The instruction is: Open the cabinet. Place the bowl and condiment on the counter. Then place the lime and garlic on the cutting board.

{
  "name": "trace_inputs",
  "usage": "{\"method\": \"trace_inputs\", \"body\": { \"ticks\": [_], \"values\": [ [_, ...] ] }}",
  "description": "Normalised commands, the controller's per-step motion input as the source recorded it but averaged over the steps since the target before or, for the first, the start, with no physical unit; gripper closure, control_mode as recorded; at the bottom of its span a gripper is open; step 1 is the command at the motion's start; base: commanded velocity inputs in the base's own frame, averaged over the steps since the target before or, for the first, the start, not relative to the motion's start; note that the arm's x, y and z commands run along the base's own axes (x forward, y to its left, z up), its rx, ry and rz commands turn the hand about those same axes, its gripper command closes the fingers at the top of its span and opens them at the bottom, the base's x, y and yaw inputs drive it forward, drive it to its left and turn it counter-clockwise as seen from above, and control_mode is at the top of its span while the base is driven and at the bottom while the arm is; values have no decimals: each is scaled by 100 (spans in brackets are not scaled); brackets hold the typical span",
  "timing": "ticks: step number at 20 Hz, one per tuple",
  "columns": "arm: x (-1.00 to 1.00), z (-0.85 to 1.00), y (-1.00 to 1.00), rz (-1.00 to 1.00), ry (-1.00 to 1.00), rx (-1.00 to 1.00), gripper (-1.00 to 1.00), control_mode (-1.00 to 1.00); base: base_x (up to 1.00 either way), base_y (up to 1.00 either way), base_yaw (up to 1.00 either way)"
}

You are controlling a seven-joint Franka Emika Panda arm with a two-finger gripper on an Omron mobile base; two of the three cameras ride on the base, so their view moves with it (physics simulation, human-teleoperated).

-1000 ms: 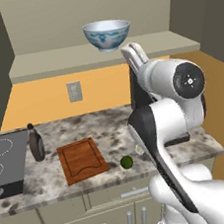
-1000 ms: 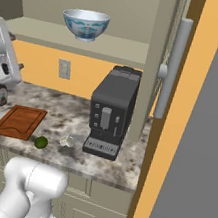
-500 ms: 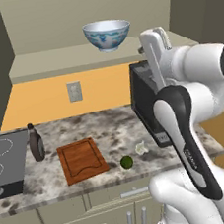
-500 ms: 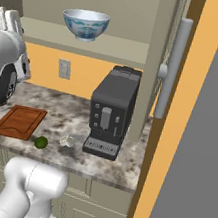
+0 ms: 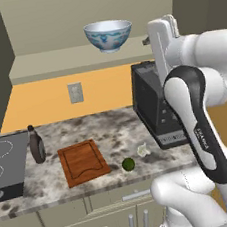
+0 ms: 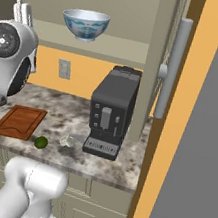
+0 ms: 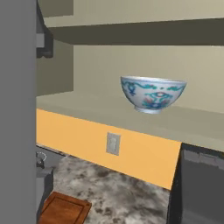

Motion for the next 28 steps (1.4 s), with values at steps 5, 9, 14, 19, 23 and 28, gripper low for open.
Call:
{"method": "trace_inputs", "body": {
  "ticks": [5,9,14,19,23,28],
  "values": [
    [21,9,-11,3,4,8,-100,-100,0,0,0],
    [14,0,-24,11,0,8,-100,-100,0,0,0],
    [30,0,-21,11,0,7,-100,-100,0,0,0],
    [34,9,-8,3,1,7,-100,-100,0,0,0],
    [29,3,-3,0,1,1,-100,-100,0,0,0],
    [23,0,-12,0,0,0,-100,-100,0,0,0]
  ]
}}
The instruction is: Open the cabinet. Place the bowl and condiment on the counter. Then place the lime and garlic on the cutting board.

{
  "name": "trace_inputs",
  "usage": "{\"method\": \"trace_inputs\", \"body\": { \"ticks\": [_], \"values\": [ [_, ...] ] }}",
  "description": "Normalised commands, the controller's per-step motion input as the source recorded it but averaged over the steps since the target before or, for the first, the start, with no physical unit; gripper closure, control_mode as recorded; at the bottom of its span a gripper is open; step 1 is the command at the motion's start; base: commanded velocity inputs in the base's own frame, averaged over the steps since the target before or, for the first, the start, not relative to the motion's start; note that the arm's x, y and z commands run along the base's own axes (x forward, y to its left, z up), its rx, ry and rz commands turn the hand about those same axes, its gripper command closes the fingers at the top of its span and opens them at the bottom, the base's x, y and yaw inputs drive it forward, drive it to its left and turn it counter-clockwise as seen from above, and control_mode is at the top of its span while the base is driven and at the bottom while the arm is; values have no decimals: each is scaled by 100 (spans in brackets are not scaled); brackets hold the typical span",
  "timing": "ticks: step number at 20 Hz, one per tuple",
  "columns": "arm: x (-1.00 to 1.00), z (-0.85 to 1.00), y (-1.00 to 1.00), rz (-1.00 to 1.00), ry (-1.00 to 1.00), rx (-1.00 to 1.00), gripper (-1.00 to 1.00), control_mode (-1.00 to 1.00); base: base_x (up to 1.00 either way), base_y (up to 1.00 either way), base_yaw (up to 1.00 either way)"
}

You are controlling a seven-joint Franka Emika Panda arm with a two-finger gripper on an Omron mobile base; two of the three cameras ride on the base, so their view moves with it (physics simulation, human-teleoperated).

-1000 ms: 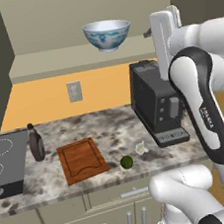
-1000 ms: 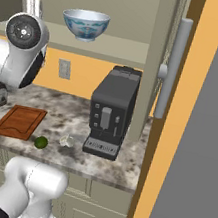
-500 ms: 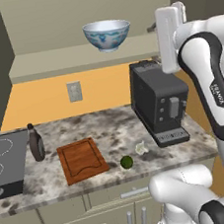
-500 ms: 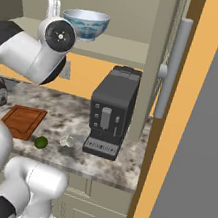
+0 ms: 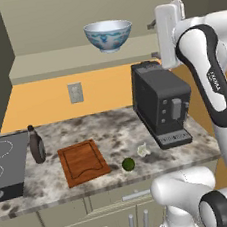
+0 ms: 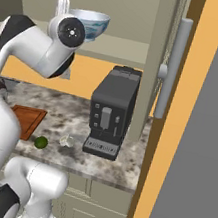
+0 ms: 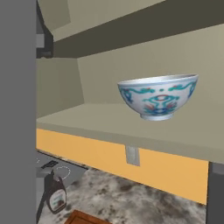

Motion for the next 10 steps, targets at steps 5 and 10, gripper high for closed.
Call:
{"method": "trace_inputs", "body": {
  "ticks": [5,10],
  "values": [
    [31,0,-4,0,1,0,-100,-100,0,0,0],
    [33,0,-7,0,1,0,-100,-100,0,0,0]
  ]
}}
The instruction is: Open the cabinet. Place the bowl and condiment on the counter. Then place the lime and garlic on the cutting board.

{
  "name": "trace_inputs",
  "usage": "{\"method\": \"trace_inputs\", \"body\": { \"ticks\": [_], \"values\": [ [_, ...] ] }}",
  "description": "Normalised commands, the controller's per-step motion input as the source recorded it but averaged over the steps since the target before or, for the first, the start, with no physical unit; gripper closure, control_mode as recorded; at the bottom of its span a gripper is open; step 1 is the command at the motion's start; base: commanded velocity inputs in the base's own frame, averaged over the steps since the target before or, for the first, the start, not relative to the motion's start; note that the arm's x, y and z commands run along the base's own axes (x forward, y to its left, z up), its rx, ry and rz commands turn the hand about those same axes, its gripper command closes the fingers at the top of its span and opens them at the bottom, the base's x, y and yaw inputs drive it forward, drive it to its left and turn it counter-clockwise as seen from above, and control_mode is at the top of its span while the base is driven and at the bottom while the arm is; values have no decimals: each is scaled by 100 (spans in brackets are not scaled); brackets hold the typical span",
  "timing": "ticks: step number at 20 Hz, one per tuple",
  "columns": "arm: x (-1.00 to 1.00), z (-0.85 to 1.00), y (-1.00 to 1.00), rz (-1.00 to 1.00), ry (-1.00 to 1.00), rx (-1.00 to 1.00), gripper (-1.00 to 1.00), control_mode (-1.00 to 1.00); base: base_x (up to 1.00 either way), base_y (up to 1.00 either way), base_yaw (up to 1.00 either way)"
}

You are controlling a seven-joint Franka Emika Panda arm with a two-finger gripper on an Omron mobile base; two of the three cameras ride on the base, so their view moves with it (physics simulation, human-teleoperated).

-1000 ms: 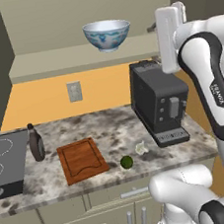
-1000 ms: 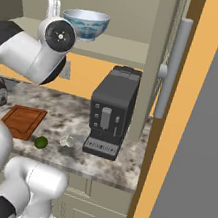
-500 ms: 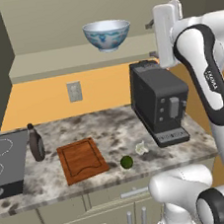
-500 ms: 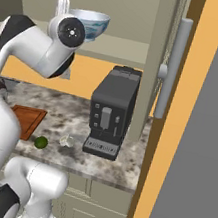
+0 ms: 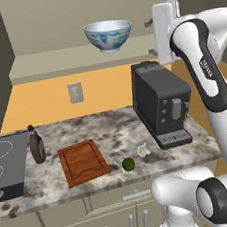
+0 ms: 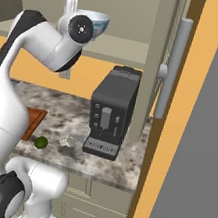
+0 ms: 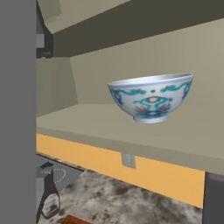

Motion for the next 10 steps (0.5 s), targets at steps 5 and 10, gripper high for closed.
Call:
{"method": "trace_inputs", "body": {
  "ticks": [5,10],
  "values": [
    [31,0,-11,0,0,0,-100,-100,0,0,0],
    [35,0,-11,0,1,0,-100,-100,0,0,0]
  ]
}}
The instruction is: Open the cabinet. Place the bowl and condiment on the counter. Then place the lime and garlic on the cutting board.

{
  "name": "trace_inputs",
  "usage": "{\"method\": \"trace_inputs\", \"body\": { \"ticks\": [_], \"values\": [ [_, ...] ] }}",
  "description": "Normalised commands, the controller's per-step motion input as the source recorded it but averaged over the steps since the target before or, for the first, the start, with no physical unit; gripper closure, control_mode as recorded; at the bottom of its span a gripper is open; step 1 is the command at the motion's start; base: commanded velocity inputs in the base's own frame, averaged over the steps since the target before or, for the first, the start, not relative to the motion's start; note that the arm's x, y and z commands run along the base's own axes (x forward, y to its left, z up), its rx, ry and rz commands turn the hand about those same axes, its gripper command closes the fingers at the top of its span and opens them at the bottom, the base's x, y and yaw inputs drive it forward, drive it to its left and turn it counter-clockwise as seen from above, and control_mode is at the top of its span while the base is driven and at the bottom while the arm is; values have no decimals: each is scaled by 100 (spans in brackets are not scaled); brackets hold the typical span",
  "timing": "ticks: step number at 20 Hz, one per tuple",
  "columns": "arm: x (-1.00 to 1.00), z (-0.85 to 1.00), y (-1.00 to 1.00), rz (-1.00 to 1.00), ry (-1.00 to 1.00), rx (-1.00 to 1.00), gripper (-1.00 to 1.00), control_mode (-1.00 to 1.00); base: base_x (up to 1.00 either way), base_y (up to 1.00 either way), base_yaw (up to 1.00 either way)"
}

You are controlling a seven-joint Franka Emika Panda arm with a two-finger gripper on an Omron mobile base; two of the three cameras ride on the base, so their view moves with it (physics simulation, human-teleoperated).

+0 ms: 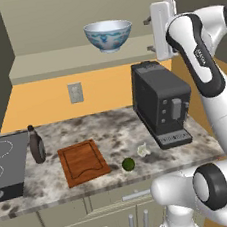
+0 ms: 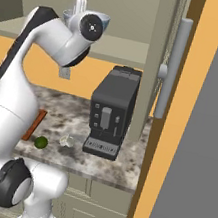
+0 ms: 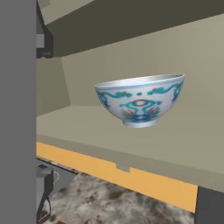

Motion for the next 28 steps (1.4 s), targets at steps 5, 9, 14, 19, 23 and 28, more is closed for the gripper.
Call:
{"method": "trace_inputs", "body": {
  "ticks": [5,9,14,19,23,28],
  "values": [
    [28,0,-7,0,1,0,-100,-100,0,0,0],
    [29,0,0,0,0,0,-100,-100,0,0,0],
    [27,0,0,0,0,0,-100,-100,0,0,0],
    [17,-4,0,0,0,0,-100,-100,0,0,0],
    [19,-12,0,1,0,0,-100,-100,0,0,0],
    [19,-6,0,2,0,0,-100,-100,0,0,0]
  ]
}}
